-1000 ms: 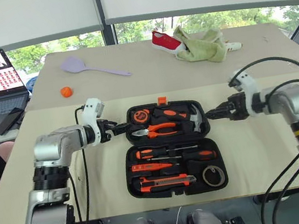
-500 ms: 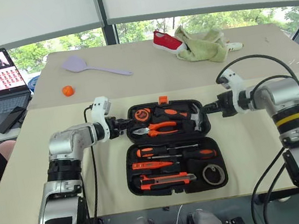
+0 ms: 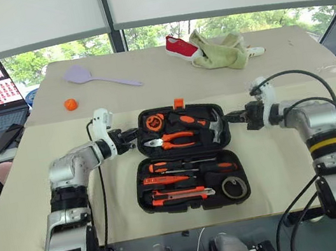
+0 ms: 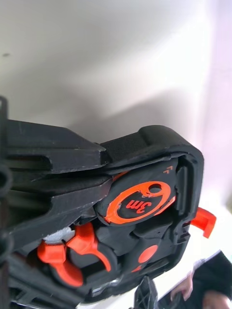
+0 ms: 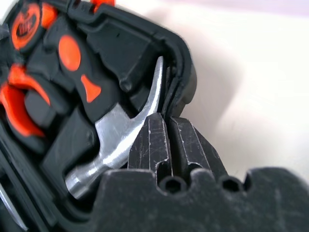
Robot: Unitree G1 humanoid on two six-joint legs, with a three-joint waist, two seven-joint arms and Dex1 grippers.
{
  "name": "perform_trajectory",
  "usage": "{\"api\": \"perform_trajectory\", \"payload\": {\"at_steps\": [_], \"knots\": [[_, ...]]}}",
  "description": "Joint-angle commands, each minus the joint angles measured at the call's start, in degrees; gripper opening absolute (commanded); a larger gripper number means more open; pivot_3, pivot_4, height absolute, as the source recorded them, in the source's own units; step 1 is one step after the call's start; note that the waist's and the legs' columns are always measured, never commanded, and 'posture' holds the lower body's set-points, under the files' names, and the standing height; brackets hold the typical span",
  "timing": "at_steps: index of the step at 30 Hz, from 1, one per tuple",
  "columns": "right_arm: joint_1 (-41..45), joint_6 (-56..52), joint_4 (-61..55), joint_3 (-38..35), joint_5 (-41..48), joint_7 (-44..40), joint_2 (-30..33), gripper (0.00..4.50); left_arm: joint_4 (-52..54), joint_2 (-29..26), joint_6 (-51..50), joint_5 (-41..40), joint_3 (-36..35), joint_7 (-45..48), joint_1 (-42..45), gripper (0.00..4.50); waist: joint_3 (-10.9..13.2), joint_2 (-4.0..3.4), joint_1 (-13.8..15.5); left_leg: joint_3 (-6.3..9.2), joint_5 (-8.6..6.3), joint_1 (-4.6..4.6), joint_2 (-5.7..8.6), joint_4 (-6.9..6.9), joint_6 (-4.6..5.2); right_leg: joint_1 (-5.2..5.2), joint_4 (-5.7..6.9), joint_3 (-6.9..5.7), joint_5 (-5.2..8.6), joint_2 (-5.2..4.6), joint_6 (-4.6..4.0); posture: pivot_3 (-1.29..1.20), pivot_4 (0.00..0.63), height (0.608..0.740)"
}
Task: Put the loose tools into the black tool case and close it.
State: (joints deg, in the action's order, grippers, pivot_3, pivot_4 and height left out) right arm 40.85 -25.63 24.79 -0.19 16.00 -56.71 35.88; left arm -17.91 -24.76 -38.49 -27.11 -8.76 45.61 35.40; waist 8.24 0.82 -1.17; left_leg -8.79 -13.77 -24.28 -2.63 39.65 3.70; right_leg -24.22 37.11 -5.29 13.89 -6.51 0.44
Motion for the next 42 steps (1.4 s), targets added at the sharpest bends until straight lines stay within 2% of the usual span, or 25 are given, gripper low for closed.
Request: {"api": "perform_trajectory", "payload": {"at_steps": [1,5,6,10,12,14,15,18,19,20,22,25,26,29,31,32,34,37,42], "knots": [[-5.98,24.52,-12.18,-1.96,-2.97,-3.35,2.60,0.00,6.19,-3.05,17.83,2.78,-2.40,4.95,-5.26,0.03,0.00,0.00,0.04,-0.05,0.00,0.00,0.00,-0.03,-0.01,-0.03,-0.02,0.00,0.00,-0.01,0.00,0.00,0.150,0.740],[-14.72,45.79,-17.34,-3.54,-5.63,-3.40,3.64,0.00,10.48,-2.76,37.37,4.55,-5.23,7.61,-13.19,0.03,0.00,0.00,0.06,-0.25,0.00,0.08,-0.09,-0.05,-0.01,-0.01,-0.09,0.03,0.00,0.00,0.00,0.00,0.150,0.740],[-17.24,52.39,-17.18,-4.11,-7.49,-2.57,4.39,0.00,10.72,-2.52,46.53,6.07,-5.80,8.85,-15.78,0.03,0.00,0.00,0.06,-0.27,-0.01,0.11,-0.09,-0.06,-0.01,-0.01,-0.09,0.05,0.00,-0.01,0.00,0.00,0.150,0.740],[-26.01,75.87,-15.92,-4.39,-11.77,-0.84,6.51,0.00,11.04,-4.70,58.42,10.00,-5.18,11.23,-28.03,0.03,0.00,0.00,0.14,-0.39,-0.02,0.35,-0.09,-0.17,0.00,0.14,-0.12,0.17,0.00,-0.05,-0.02,0.00,0.150,0.740],[-31.13,83.99,-16.56,-2.89,-11.51,-0.43,7.11,0.74,10.91,-5.77,65.05,10.90,-4.49,13.71,-34.66,0.00,-0.01,0.01,0.08,-0.51,-0.05,0.91,-0.08,-0.60,0.01,0.50,-0.31,0.32,0.02,-0.08,-0.04,0.00,0.150,0.740],[-37.34,86.70,-19.34,0.55,-9.25,-1.23,8.75,1.28,13.92,-5.88,65.78,9.17,-5.23,12.90,-40.02,0.73,-0.01,0.00,0.07,-0.58,-0.28,1.66,-0.15,-0.97,-0.11,1.13,-0.57,0.45,0.13,-0.07,-0.12,0.00,0.150,0.740],[-39.87,87.62,-20.04,1.96,-8.77,-1.60,9.83,1.68,15.50,-6.08,65.10,7.83,-5.70,12.74,-42.37,0.86,0.00,0.03,-0.05,-0.64,-0.40,1.73,-0.22,-0.97,-0.13,1.10,-0.49,0.54,0.20,-0.10,-0.17,0.00,0.150,0.740],[-43.93,89.72,-17.72,2.20,-8.76,-0.58,12.30,2.79,16.35,-7.19,62.44,6.60,-7.51,11.06,-46.65,2.06,0.08,0.11,0.25,-0.64,-0.57,1.75,-0.29,-1.02,0.19,1.00,-0.38,0.71,0.25,-0.35,-0.19,0.00,0.150,0.740],[-44.38,90.21,-16.00,1.42,-8.79,0.12,12.87,2.92,15.65,-7.72,61.05,6.31,-8.47,10.28,-47.33,2.19,0.09,0.13,0.46,-0.63,-0.59,1.76,-0.29,-0.98,0.21,1.02,-0.37,0.70,0.25,-0.42,-0.19,0.00,0.150,0.740],[-44.52,89.84,-14.46,0.52,-9.14,0.90,13.36,3.42,14.66,-8.38,60.48,6.58,-9.37,9.56,-47.55,2.69,0.10,0.15,0.58,-0.63,-0.72,1.76,-0.28,-0.89,0.04,1.01,-0.37,0.66,0.25,-0.46,-0.18,0.00,0.150,0.740],[-44.33,89.93,-12.60,-0.03,-9.40,2.00,14.32,4.04,13.63,-9.31,59.98,6.93,-10.14,8.72,-47.51,2.70,0.14,0.21,0.89,-0.61,-0.77,1.84,-0.26,-0.85,-0.01,0.87,-0.41,0.58,0.35,-0.55,-0.01,0.00,0.150,0.740],[-44.83,87.11,-10.45,-1.10,-6.40,2.17,16.89,4.04,10.61,-11.25,56.73,6.72,-10.74,7.71,-43.96,2.70,0.15,0.21,1.32,-0.60,-0.81,1.89,-0.22,-0.85,0.03,0.91,-0.44,0.57,0.55,-0.68,-0.20,0.00,0.150,0.740],[-46.59,81.57,-12.56,-0.52,-3.00,1.09,17.94,3.82,9.70,-11.74,56.08,7.05,-9.90,7.98,-41.76,2.70,0.15,0.22,1.46,-0.61,-0.82,1.88,-0.20,-0.85,0.04,0.91,-0.42,0.55,0.45,-0.71,-0.33,0.00,0.150,0.740],[-51.32,68.43,-24.40,4.18,6.01,-2.46,21.36,2.94,9.05,-11.82,50.69,8.19,-5.15,7.97,-32.89,1.97,0.15,0.23,2.16,-0.57,-0.82,1.84,-0.20,-0.86,0.08,0.96,-0.42,0.37,0.23,-0.76,-0.22,0.00,0.150,0.740],[-53.43,61.09,-31.14,6.59,8.44,-4.09,22.79,2.30,8.29,-11.26,47.99,9.25,-2.39,8.00,-27.92,1.27,0.12,0.30,2.28,-0.48,-0.80,1.74,-0.20,-0.84,0.11,1.05,-0.41,0.24,0.22,-0.82,-0.23,0.00,0.150,0.740],[-53.69,59.00,-33.32,7.35,8.24,-4.34,22.71,1.77,7.81,-11.12,46.01,9.85,-0.97,7.95,-25.86,0.71,0.10,0.33,2.25,-0.45,-0.78,1.64,-0.21,-0.80,0.10,1.11,-0.39,0.21,0.20,-0.80,-0.23,0.00,0.150,0.740],[-54.06,54.27,-36.50,8.32,8.05,-4.54,22.59,1.19,6.78,-10.89,44.16,11.14,1.30,7.78,-22.79,0.08,0.10,0.33,1.82,-0.43,-0.61,1.52,-0.20,-0.76,0.37,1.09,-0.39,0.16,0.19,-0.77,-0.20,0.00,0.150,0.740],[-52.50,45.25,-40.76,11.92,5.13,-4.38,21.56,0.15,4.39,-9.97,41.00,12.44,6.00,9.98,-17.31,0.00,0.12,0.35,1.50,-0.46,-0.53,1.43,-0.17,-0.76,0.52,1.02,-0.43,0.18,0.19,-0.67,-0.16,0.00,0.150,0.740],[-45.41,38.68,-40.07,14.02,-2.19,0.99,13.78,0.06,0.83,-10.98,36.38,13.68,9.95,13.97,-13.98,0.00,0.16,0.44,1.51,-0.46,-0.51,1.25,-0.19,-0.68,0.51,0.84,-0.41,0.13,0.20,-0.23,-0.16,0.00,0.150,0.740]]}}
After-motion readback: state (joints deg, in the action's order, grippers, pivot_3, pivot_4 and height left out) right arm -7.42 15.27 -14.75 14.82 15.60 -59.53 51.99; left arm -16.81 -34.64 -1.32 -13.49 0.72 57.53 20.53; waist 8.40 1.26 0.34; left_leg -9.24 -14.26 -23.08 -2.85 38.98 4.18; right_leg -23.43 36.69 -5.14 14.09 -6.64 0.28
